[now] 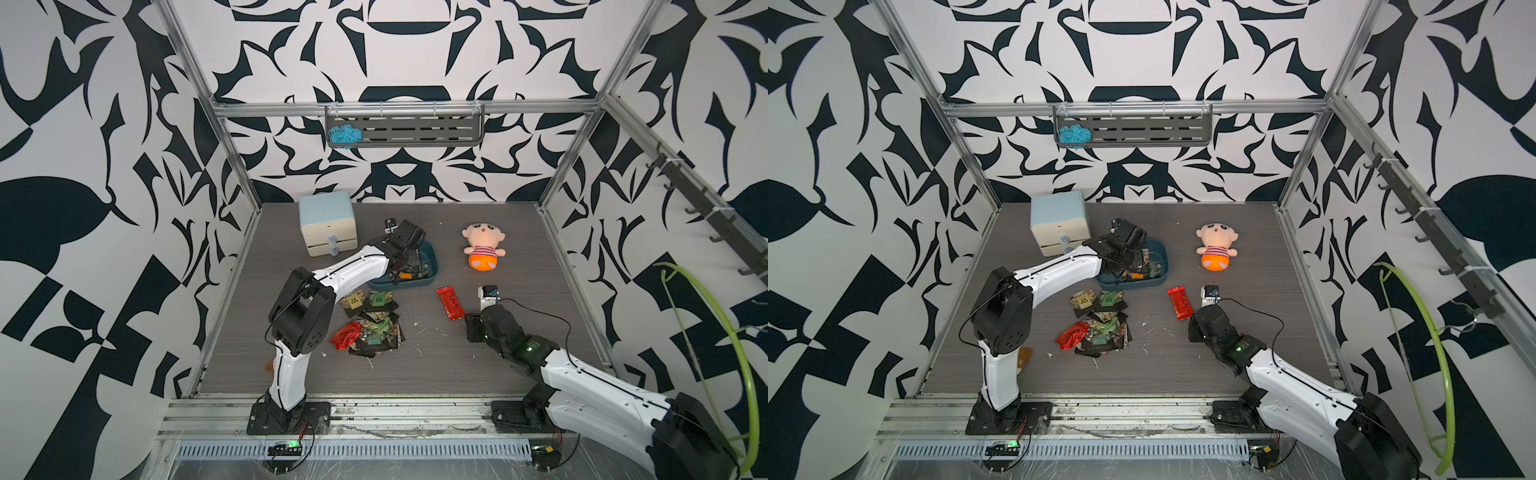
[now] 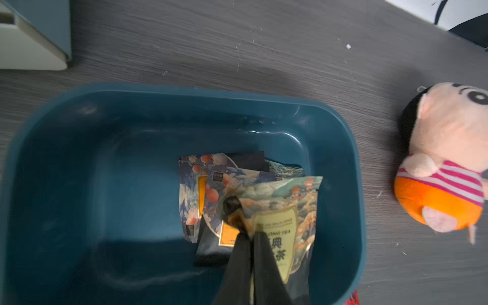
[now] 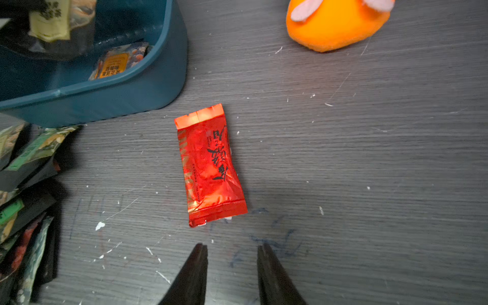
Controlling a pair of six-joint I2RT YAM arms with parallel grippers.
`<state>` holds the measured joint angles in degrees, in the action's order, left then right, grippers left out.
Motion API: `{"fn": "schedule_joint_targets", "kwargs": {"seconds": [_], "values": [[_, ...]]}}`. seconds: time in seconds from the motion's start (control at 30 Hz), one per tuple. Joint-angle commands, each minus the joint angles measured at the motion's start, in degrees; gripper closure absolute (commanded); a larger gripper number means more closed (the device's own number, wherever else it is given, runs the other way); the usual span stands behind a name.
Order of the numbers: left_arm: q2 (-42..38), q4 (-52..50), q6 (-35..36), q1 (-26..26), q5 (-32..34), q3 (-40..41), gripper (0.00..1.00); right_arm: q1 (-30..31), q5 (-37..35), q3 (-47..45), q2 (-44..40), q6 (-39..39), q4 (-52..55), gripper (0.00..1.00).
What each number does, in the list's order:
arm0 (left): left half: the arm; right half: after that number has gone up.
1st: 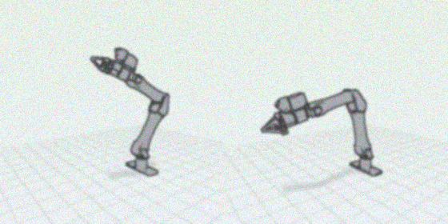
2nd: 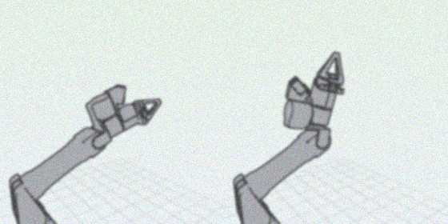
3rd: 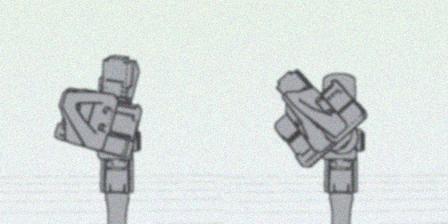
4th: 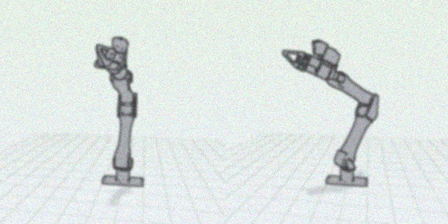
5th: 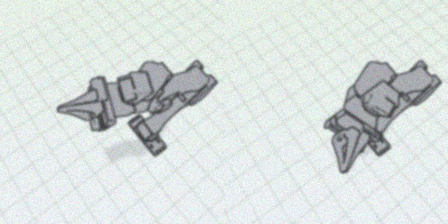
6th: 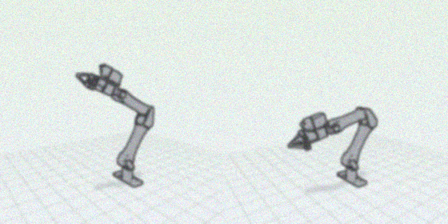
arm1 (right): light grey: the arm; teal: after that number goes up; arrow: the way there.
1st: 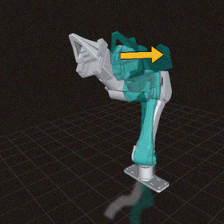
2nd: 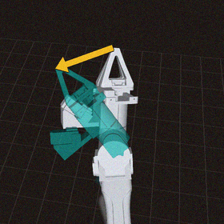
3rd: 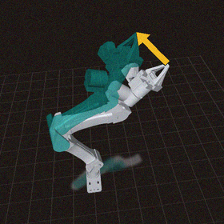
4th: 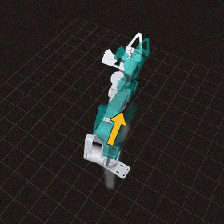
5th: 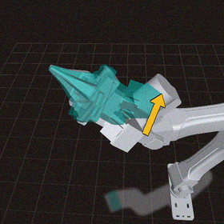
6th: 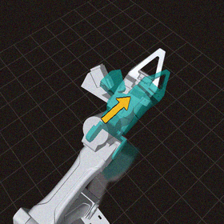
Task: Put the tea bags into the storage box
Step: Place the tea bag in the storage box.
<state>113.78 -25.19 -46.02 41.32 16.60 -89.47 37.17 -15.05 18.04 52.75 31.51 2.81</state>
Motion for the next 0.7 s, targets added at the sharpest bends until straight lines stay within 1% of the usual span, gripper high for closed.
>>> {"fn": "schedule_joint_targets", "kwargs": {"seconds": [0.0,0.03,0.13,0.27,0.33,0.37,0.4,0.53,0.6,0.67], "values": [[1.2,-1.11,-0.01,-0.54,-1.65,-0.93,1.0,0.06,-0.42,2.17,1.17,-0.57,-2.17,0.64],[1.39,-1.09,-0.03,-0.55,-1.96,-0.81,1.0,0.06,-0.31,2.38,1.61,-0.57,-2.19,0.64],[1.8,-0.92,0.81,-0.67,-3.02,-0.62,0.9,0.07,0.06,2.9,2.65,-0.74,-2.12,0.65],[1.13,-1.19,1.33,-0.65,-4.06,-0.12,0.83,0.08,0.02,3.27,2.59,-1.05,-1.64,0.66],[-0.12,-0.48,1.63,-0.68,-5.13,0.84,0.77,0.02,0.12,2.88,2.04,-1.09,-1.93,0.66],[-0.94,-0.12,1.55,-0.69,-5.34,1.46,0.73,0.05,0.11,2.68,1.64,-1.26,-1.93,0.66],[-1.9,0.13,1.55,-0.64,-5.49,2.11,0.67,0.06,0.11,2.53,1.33,-1.27,-1.95,0.66],[-5.86,0.74,1.16,-0.68,-6.17,4.9,0.52,0.06,-0.01,2.17,0.6,-1.35,-1.98,0.66],[-8.27,0.83,0.23,-0.64,-6.16,6.72,0.47,0.02,-0.08,2.17,0.42,-1.36,-1.61,0.66],[-11.0,1.14,-0.53,-0.63,-6.49,8.91,0.46,0.01,-0.13,2.13,0.25,-1.38,-1.5,0.66]]}}
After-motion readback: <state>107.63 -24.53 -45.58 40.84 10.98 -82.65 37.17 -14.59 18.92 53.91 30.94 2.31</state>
